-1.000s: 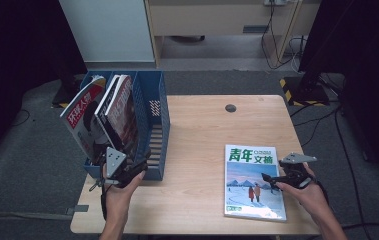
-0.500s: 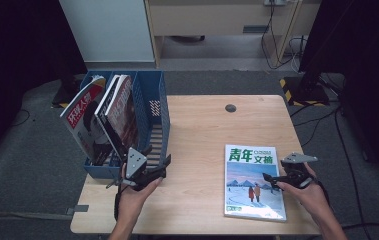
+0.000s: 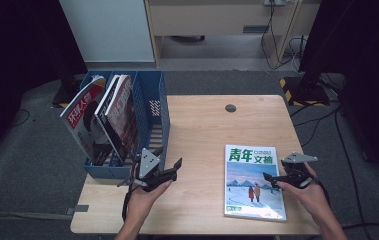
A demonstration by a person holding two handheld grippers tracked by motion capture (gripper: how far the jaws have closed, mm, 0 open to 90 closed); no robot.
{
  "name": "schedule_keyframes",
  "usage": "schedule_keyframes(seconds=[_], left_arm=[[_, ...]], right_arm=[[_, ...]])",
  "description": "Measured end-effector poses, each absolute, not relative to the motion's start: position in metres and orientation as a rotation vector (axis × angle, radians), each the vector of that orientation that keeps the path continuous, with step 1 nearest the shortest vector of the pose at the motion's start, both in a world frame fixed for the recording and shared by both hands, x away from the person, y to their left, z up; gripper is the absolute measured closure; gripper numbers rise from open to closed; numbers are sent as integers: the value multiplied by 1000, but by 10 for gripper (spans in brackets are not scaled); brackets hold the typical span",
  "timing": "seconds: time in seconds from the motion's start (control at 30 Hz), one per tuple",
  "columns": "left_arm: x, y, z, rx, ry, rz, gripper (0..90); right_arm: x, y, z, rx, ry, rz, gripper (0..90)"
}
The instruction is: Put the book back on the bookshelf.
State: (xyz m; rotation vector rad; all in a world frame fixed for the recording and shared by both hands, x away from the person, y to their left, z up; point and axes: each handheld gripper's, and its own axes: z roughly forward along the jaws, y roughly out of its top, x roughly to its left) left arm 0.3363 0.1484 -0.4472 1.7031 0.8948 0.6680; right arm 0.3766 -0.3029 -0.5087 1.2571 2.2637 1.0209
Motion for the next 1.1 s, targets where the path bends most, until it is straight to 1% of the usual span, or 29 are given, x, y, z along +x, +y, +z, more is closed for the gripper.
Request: schedule_keyframes(seconds=[0.37, 0.53, 0.77, 0.9, 1.1], left_arm=[[344, 110, -448, 1773, 831, 596, 227], [351, 82, -457, 1840, 800, 550, 224], [363, 52, -472, 1875, 803, 488, 224], [368, 44, -481, 1896, 808, 495, 223], [364, 49, -486, 1871, 836, 499, 224]], right_arm=[[377, -305, -508, 1255, 2260, 1020, 73], [377, -307, -510, 1256, 2272, 1023, 54], [379, -306, -513, 1246, 2286, 1019, 71], [379, -306, -515, 1264, 2287, 1013, 70], [382, -309, -519, 1295, 2290, 998, 67]])
